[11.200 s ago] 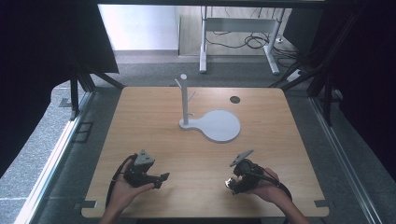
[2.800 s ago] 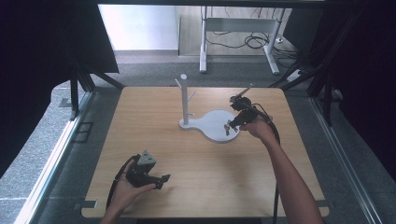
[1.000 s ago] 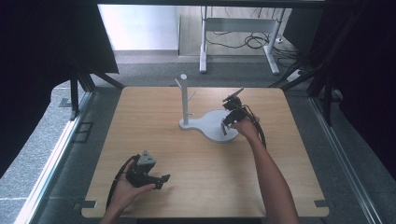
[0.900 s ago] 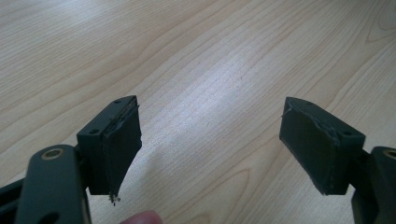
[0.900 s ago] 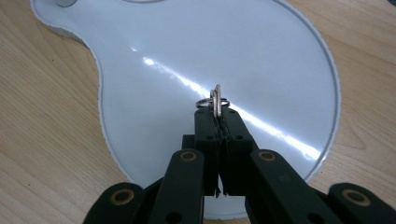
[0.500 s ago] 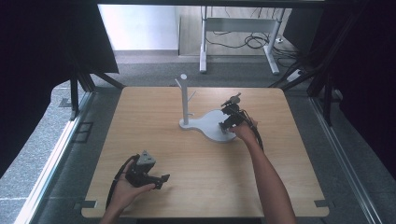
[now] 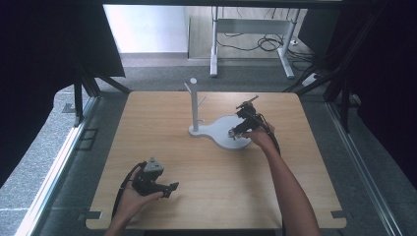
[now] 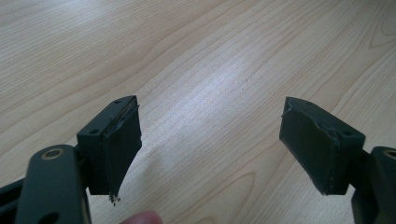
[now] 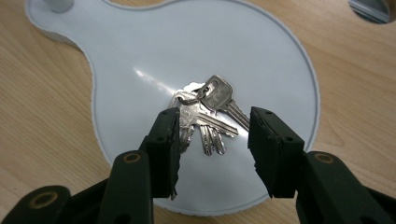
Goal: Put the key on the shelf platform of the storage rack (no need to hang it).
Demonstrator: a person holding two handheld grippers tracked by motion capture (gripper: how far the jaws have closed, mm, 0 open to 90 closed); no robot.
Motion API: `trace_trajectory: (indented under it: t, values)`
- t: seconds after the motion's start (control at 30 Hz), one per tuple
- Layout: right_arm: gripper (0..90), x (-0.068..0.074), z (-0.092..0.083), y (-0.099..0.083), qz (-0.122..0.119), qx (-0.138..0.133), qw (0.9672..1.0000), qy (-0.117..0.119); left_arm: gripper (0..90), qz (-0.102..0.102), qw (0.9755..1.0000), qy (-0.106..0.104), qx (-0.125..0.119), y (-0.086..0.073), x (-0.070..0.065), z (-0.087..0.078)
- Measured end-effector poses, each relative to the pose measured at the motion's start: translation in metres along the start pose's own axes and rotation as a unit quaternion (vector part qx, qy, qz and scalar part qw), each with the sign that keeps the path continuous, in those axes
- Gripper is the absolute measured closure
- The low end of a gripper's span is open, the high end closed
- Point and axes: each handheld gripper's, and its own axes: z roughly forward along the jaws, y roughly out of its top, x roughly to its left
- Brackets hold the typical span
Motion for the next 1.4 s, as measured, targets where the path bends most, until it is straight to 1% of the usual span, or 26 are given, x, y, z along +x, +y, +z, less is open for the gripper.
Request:
trace_trajectory:
  t: [0.03,0.27,0.3,0.33,0.4,0.47,0.53,0.57,0.6,0.67,0.7,0.73,0.83,0.87,0.97,1.0,1.03,1.13,1.17,1.2,1.23,1.27,1.3,1.33,1.4]
  values:
    - [54.1,0.0,-0.002,0.0,0.001,-0.004,1.0,0.004,21.1,-0.001,1.0,0.001,0.001,0.0,0.0,0.0]
    - [52.2,0.003,-0.017,-0.01,-0.022,-0.023,0.9991,0.029,21.1,0.0,1.0,0.003,-0.001,0.0,-0.003,-0.002]
    - [51.9,0.004,-0.021,-0.014,-0.031,-0.026,0.9986,0.036,21.1,0.001,1.0,0.003,-0.003,-0.001,-0.004,-0.003]
    - [51.9,0.004,-0.021,-0.014,-0.031,-0.026,0.9986,0.036,21.1,0.001,1.0,0.003,-0.003,-0.001,-0.004,-0.003]
    - [51.4,0.006,-0.026,-0.018,-0.038,-0.03,0.998,0.04,21.1,0.0,1.0,0.005,-0.004,-0.001,-0.004,-0.003]
    - [51.4,0.007,-0.03,-0.022,-0.042,-0.039,0.9973,0.046,21.1,0.001,1.0,0.007,-0.002,-0.002,-0.005,-0.003]
    - [50.8,0.01,-0.037,-0.031,-0.051,-0.045,0.9962,0.055,21.2,0.005,1.0,0.007,-0.002,-0.002,-0.007,-0.004]
    - [50.8,0.01,-0.037,-0.031,-0.051,-0.045,0.9962,0.055,21.2,0.005,1.0,0.007,-0.002,-0.002,-0.007,-0.004]
    - [50.6,0.013,-0.04,-0.039,-0.056,-0.046,0.9957,0.057,21.2,0.006,1.0,0.006,-0.004,-0.001,-0.009,-0.004]
    - [50.5,0.013,-0.042,-0.042,-0.056,-0.049,0.9956,0.058,21.2,0.007,0.9999,0.005,-0.005,-0.001,-0.01,-0.004]
    - [50.2,0.014,-0.043,-0.047,-0.057,-0.049,0.9952,0.063,21.1,0.008,0.9999,0.004,-0.005,-0.001,-0.01,-0.004]
    - [50.3,0.014,-0.047,-0.055,-0.061,-0.051,0.9949,0.061,21.1,0.009,0.9999,0.004,-0.004,-0.001,-0.01,-0.004]
    - [50.2,0.013,-0.051,-0.067,-0.058,-0.053,0.9948,0.064,21.2,0.007,1.0,0.003,-0.001,-0.001,-0.009,-0.002]
    - [50.2,0.013,-0.051,-0.067,-0.058,-0.053,0.9948,0.064,21.2,0.007,1.0,0.003,-0.001,-0.001,-0.009,-0.002]
    - [49.8,0.01,-0.057,-0.082,-0.056,-0.051,0.9947,0.07,21.1,0.007,1.0,0.004,-0.001,-0.001,-0.009,-0.001]
    - [49.8,0.009,-0.06,-0.093,-0.057,-0.052,0.9946,0.07,21.2,0.006,1.0,0.004,-0.001,-0.002,-0.009,-0.001]
    - [49.8,0.009,-0.06,-0.093,-0.057,-0.052,0.9946,0.07,21.2,0.005,1.0,0.004,0.001,-0.002,-0.009,-0.001]
    - [49.7,0.006,-0.067,-0.111,-0.05,-0.055,0.9944,0.075,21.1,0.008,1.0,0.004,0.0,-0.002,-0.009,-0.002]
    - [49.7,0.004,-0.07,-0.124,-0.047,-0.056,0.9943,0.077,21.1,0.008,1.0,0.004,0.0,-0.001,-0.01,-0.002]
    - [49.6,0.004,-0.071,-0.131,-0.045,-0.058,0.9943,0.078,21.1,0.008,1.0,0.003,0.0,-0.001,-0.01,-0.001]
    - [49.6,0.004,-0.071,-0.131,-0.045,-0.058,0.9943,0.078,21.1,0.009,1.0,0.003,0.001,-0.001,-0.01,-0.001]
    - [49.6,0.003,-0.073,-0.146,-0.04,-0.06,0.9942,0.08,21.1,0.01,0.9999,0.003,0.002,-0.001,-0.01,-0.001]
    - [49.7,0.002,-0.074,-0.153,-0.037,-0.062,0.9941,0.082,21.1,0.01,0.9999,0.004,0.002,-0.001,-0.01,0.0]
    - [49.7,0.002,-0.074,-0.153,-0.037,-0.062,0.9941,0.082,21.1,0.01,0.9999,0.004,0.003,-0.001,-0.01,0.0]
    - [49.7,0.001,-0.074,-0.166,-0.03,-0.068,0.9938,0.082,21.1,0.01,0.9999,0.004,0.004,-0.001,-0.011,0.0]
